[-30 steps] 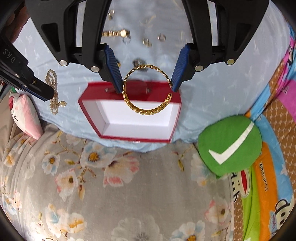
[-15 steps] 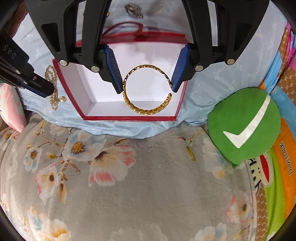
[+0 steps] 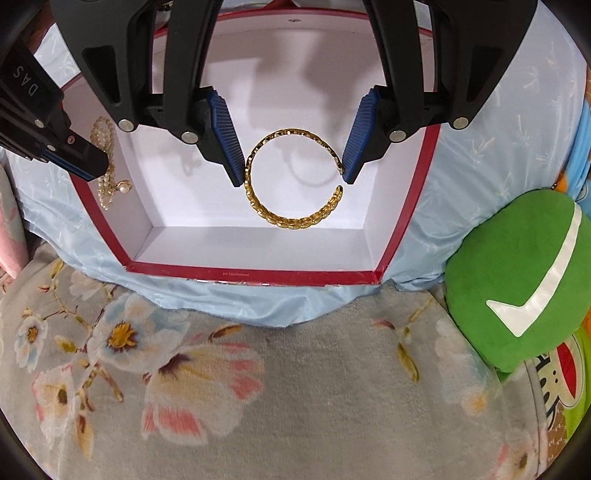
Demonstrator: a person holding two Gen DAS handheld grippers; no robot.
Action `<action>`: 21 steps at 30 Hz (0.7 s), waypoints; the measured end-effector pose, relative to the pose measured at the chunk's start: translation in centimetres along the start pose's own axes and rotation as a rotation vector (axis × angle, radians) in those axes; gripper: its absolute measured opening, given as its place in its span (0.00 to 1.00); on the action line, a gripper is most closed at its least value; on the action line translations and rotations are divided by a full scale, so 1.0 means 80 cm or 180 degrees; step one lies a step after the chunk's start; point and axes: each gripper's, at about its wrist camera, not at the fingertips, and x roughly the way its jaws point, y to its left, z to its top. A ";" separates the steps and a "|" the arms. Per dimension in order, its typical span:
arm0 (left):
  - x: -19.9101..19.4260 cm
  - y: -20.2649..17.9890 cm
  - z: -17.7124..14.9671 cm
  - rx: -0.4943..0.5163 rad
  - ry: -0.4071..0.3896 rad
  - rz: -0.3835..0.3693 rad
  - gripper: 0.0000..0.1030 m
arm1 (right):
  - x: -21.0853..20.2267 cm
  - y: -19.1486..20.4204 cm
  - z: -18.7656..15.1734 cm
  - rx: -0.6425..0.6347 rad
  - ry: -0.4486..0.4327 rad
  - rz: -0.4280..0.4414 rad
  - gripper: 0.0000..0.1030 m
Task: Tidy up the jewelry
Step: 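Carry bangle and necklace into the red box and open both grippers, then withdraw both grippers from the box back toward the remaining jewelry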
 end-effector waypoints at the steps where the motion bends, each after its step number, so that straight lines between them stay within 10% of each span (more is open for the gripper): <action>1: 0.002 0.000 0.000 -0.0003 0.0005 0.0000 0.51 | 0.003 0.000 -0.001 0.0000 0.0015 0.0002 0.09; 10: 0.022 0.006 -0.007 -0.0059 0.0099 0.0046 0.53 | 0.015 0.002 -0.004 -0.0010 0.0021 -0.0063 0.13; 14: 0.021 0.011 -0.007 -0.0144 0.0080 0.0085 0.75 | 0.012 0.002 -0.005 -0.0002 -0.0009 -0.0076 0.26; 21: 0.006 0.007 -0.004 -0.0105 -0.0023 0.0122 0.83 | -0.003 0.005 -0.007 -0.0007 -0.0078 -0.0082 0.33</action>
